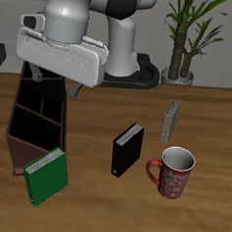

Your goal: Place the green book into the right desk caddy's right compartment

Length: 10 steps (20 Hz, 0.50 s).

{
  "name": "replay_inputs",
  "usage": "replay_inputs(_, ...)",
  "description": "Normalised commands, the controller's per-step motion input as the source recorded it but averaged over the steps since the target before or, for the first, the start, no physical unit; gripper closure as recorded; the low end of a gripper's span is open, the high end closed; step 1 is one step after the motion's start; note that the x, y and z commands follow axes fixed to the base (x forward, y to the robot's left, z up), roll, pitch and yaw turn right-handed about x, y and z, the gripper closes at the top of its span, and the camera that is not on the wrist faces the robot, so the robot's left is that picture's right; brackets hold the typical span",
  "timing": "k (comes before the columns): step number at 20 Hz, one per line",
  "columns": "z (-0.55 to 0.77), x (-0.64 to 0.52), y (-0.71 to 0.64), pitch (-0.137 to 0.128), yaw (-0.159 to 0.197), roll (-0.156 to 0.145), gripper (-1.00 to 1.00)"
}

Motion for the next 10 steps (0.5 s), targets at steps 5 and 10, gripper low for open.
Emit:
replay_inputs(5, -0.26, 0.14, -0.07, 0.023, -0.017, -0.015, -1.00)
replay_inputs(10, -0.37, 0.13, -0.10, 0.039, -0.014, -0.014, -1.00)
